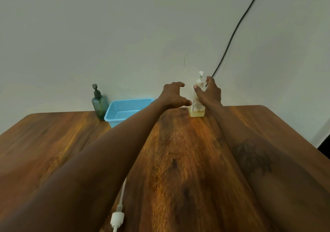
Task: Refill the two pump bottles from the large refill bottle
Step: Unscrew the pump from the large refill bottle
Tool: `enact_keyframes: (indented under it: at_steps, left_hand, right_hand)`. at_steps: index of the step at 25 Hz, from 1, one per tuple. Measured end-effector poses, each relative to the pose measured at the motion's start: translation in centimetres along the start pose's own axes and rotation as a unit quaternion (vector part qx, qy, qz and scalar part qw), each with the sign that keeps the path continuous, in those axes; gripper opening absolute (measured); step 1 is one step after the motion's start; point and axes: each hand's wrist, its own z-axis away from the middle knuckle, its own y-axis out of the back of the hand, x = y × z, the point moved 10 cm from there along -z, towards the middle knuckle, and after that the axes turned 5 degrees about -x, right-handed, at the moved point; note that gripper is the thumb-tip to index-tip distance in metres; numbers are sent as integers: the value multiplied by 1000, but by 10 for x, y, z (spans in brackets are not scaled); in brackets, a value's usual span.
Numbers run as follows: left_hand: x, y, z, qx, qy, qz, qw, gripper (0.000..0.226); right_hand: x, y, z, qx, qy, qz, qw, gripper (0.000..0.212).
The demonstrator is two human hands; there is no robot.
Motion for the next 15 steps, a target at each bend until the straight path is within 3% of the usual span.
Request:
enact_keyframes:
  at_steps: [3,8,15]
  left_hand:
    - [-2,-5,-11,3,-5,-1,1000,89]
    - [-4,-6,-6,7,-2,-3,1000,88]
    - [3,8,49,3,-6,26,1000,101]
  right_hand:
    - [2,-15,-10,-8,8,4,1000,65]
    - [-4,6,2,89,27,35,995,46]
    - [-44,23,89,72,116,28,990,42]
